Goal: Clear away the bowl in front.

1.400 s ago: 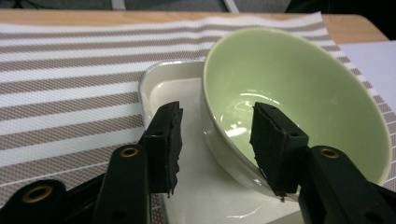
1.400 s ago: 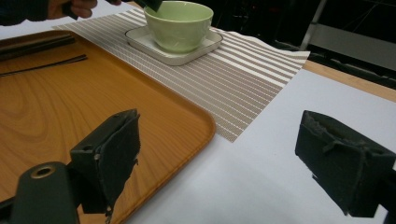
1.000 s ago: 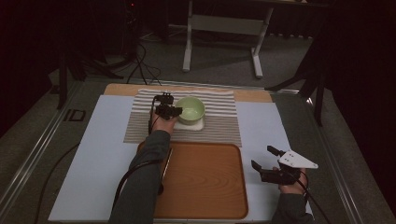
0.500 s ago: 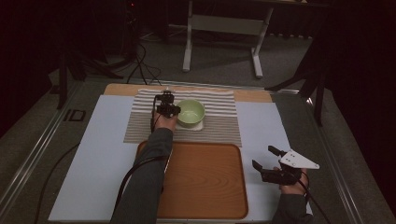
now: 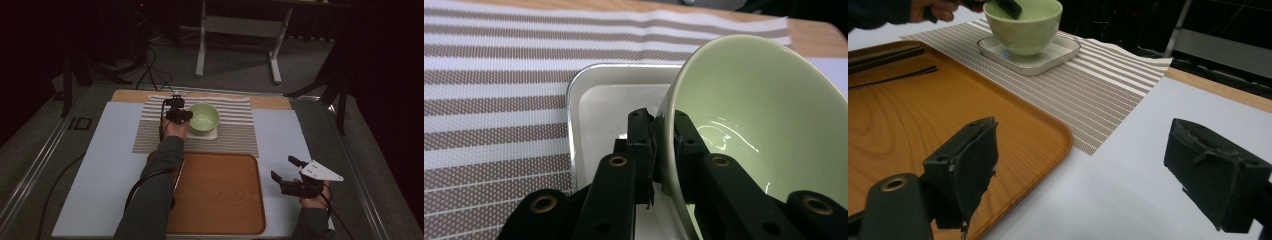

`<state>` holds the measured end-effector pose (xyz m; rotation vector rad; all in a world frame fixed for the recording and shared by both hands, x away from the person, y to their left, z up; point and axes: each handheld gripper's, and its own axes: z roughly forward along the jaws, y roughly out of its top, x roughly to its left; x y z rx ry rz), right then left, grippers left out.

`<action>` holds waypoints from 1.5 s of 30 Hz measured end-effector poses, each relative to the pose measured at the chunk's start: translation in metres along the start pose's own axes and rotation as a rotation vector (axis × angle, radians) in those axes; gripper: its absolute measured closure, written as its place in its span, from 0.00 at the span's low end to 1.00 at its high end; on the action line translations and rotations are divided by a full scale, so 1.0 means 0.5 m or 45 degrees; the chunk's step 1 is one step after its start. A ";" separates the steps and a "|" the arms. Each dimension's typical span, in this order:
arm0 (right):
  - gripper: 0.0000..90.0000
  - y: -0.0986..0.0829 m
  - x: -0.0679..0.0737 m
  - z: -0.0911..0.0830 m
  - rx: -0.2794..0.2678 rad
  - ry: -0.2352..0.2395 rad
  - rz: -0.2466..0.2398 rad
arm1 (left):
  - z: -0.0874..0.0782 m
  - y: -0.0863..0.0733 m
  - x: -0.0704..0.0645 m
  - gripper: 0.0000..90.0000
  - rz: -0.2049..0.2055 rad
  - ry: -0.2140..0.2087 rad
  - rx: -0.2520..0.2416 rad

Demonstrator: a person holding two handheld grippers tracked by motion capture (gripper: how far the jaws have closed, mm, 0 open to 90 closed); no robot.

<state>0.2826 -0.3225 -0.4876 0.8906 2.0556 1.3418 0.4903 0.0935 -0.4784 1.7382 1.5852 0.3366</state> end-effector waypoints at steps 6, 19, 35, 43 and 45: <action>0.15 0.000 0.000 0.000 0.003 -0.001 -0.002 | -0.043 0.003 -0.010 0.92 0.063 -0.054 -0.015; 0.15 -0.001 0.001 -0.002 0.005 -0.006 -0.004 | -0.118 -0.013 -0.032 0.92 0.203 -0.160 -0.011; 0.15 -0.002 -0.001 -0.008 -0.006 -0.014 0.005 | -0.162 -0.049 -0.052 0.92 0.292 -0.240 0.050; 0.15 -0.002 -0.001 -0.008 -0.004 -0.012 0.004 | -0.182 -0.083 -0.066 0.92 0.346 -0.275 0.077; 0.15 -0.002 -0.001 -0.007 0.001 -0.012 0.004 | -0.185 -0.090 -0.068 0.92 0.350 -0.281 0.081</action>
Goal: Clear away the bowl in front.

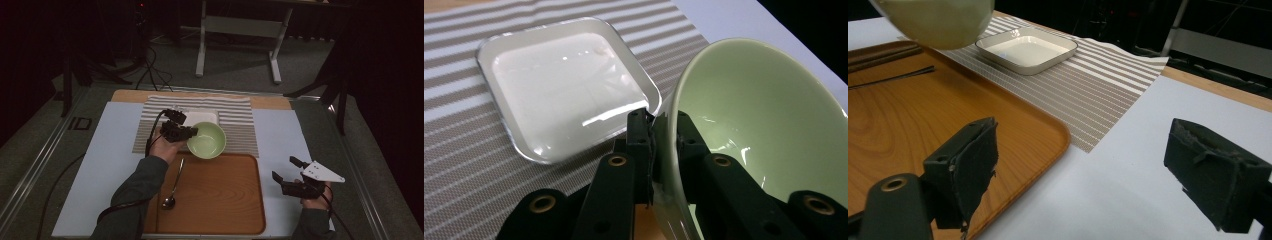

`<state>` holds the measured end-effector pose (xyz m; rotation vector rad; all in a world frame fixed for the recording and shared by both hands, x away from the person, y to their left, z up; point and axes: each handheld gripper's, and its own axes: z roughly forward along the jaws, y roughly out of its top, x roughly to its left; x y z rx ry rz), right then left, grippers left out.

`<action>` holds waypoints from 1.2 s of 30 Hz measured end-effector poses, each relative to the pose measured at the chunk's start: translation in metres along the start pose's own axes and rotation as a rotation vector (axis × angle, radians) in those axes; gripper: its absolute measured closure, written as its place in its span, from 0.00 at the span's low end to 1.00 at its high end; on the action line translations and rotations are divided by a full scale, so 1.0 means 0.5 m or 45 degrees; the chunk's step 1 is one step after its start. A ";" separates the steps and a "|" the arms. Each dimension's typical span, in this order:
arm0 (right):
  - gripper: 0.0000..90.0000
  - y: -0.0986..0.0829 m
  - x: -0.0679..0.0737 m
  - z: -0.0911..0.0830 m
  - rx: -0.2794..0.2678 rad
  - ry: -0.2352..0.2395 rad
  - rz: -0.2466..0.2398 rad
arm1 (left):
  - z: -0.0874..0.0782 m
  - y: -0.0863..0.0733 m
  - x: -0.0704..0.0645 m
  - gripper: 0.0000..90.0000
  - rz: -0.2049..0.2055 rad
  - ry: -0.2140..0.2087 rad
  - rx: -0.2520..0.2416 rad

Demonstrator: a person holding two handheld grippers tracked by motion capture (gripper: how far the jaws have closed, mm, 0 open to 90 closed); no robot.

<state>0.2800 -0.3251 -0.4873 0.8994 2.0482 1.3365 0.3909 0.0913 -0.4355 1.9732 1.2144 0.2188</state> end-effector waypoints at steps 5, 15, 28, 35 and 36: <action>0.15 0.000 0.000 -0.001 -0.002 -0.004 0.001 | -0.006 -0.019 -0.010 0.92 0.013 -0.024 0.021; 0.15 0.000 0.001 0.000 0.003 -0.001 -0.003 | -0.018 -0.069 -0.018 0.92 -0.030 -0.060 0.019; 0.15 0.000 0.002 0.001 0.007 -0.003 -0.006 | -0.015 -0.146 -0.041 0.92 -0.040 -0.065 0.060; 0.15 0.000 0.003 0.001 0.006 -0.002 -0.010 | -0.007 -0.182 -0.047 0.91 -0.057 -0.104 0.084; 0.15 0.000 0.003 0.002 0.007 -0.002 -0.010 | -0.006 -0.186 -0.046 0.91 -0.064 -0.113 0.082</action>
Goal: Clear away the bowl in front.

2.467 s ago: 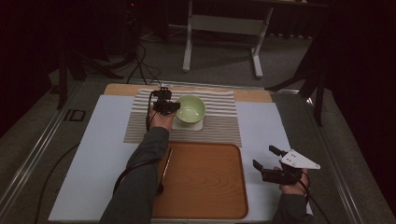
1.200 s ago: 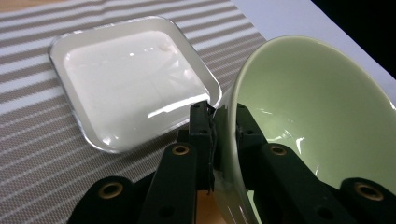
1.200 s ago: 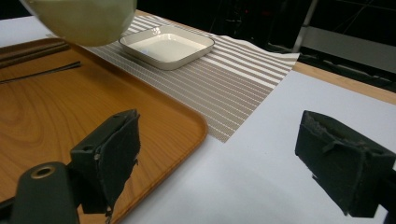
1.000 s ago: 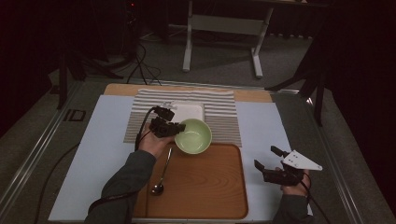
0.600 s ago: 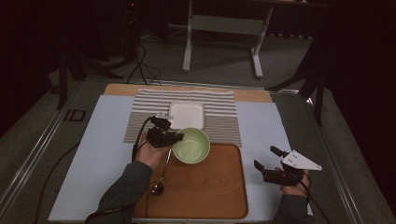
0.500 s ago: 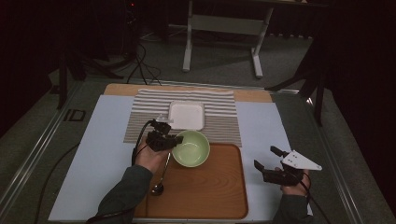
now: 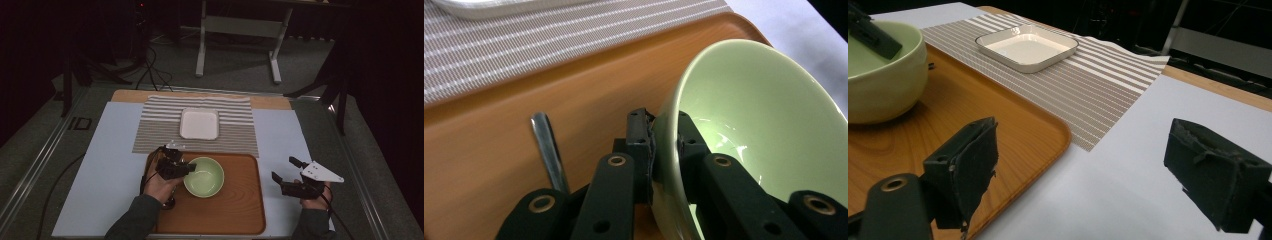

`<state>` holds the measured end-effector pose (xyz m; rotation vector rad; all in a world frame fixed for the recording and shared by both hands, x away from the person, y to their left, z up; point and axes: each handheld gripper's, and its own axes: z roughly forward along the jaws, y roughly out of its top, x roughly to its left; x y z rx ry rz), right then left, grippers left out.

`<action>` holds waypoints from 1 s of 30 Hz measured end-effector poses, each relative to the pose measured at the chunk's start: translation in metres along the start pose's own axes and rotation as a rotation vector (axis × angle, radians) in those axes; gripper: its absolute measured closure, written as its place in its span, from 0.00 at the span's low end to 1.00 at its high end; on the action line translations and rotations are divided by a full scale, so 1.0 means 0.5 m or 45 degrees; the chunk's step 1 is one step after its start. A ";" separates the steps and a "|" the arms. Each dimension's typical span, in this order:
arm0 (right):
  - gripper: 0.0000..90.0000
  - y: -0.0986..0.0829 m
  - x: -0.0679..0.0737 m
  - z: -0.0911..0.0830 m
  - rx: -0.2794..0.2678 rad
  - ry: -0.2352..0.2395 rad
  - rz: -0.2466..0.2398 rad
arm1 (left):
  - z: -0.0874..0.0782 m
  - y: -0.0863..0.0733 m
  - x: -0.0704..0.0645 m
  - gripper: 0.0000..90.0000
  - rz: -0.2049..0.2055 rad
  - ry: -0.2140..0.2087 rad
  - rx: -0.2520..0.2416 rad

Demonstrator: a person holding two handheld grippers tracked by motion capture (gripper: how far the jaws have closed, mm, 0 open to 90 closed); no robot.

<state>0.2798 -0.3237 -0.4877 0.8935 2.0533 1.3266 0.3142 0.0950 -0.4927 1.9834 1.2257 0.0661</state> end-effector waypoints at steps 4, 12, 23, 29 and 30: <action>0.15 0.000 0.000 0.000 0.003 0.001 -0.002 | 0.003 -0.013 -0.001 0.91 -0.008 -0.011 0.012; 0.15 0.000 0.001 0.001 0.004 0.002 -0.002 | 0.003 -0.025 0.002 0.91 -0.023 -0.015 0.029; 0.15 0.000 0.002 0.003 0.008 0.003 -0.004 | 0.002 -0.018 0.001 0.82 0.078 0.057 0.035; 0.15 0.000 0.002 0.003 0.007 0.005 -0.003 | -0.013 -0.009 0.006 0.62 0.071 0.071 -0.013; 0.15 0.000 0.002 0.003 0.007 0.005 -0.003 | -0.015 -0.008 0.006 0.61 0.074 0.072 -0.017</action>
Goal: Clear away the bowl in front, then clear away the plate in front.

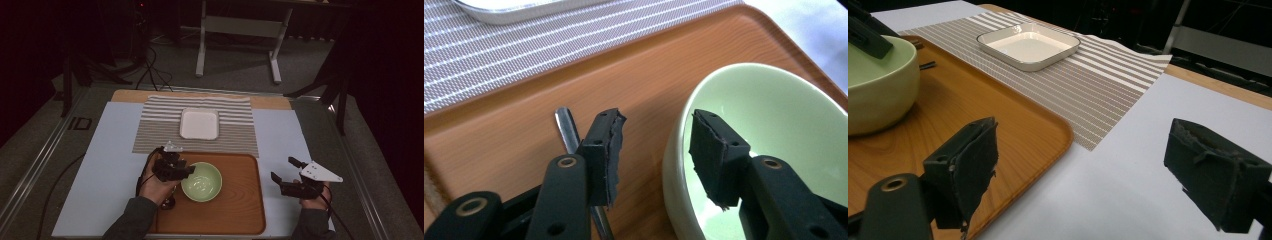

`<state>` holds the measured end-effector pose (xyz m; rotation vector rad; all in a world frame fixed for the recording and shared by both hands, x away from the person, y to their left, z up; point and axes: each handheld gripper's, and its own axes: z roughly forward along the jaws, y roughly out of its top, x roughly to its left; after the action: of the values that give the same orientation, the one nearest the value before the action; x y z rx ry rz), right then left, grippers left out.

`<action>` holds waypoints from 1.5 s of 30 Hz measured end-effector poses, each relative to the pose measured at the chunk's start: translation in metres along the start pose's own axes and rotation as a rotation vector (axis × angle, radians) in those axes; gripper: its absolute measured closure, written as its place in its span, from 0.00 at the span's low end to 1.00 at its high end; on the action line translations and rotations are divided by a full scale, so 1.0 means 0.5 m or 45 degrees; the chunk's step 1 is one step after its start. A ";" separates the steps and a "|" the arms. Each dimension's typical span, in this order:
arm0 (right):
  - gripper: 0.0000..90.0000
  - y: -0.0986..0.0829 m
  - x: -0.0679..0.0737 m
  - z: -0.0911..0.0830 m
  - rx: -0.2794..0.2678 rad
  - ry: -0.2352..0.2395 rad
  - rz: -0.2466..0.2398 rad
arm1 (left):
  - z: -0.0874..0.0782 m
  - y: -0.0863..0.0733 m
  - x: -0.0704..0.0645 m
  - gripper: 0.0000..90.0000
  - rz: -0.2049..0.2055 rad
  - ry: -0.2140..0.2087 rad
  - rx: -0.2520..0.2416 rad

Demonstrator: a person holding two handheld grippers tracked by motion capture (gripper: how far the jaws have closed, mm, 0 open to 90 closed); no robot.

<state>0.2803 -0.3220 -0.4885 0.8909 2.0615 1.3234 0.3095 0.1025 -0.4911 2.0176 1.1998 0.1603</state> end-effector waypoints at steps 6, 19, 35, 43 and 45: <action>0.15 0.000 0.001 0.001 0.006 0.001 -0.001 | -0.016 0.000 -0.010 0.60 0.080 0.030 -0.106; 0.15 -0.001 -0.001 0.001 0.007 -0.002 0.002 | -0.042 0.008 0.008 0.58 0.086 0.067 -0.203; 0.15 -0.001 0.000 0.002 0.014 -0.003 -0.003 | -0.048 0.032 0.058 0.57 0.002 0.155 -0.288; 0.15 -0.001 -0.002 0.002 0.012 -0.008 0.001 | -0.027 0.081 0.084 0.57 -0.009 0.213 -0.301; 0.15 -0.001 -0.002 0.001 0.011 -0.007 0.000 | -0.025 0.092 0.085 0.57 -0.006 0.227 -0.305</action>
<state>0.2813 -0.3226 -0.4892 0.8972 2.0644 1.3109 0.3593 0.1311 -0.4628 1.8201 1.2312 0.4677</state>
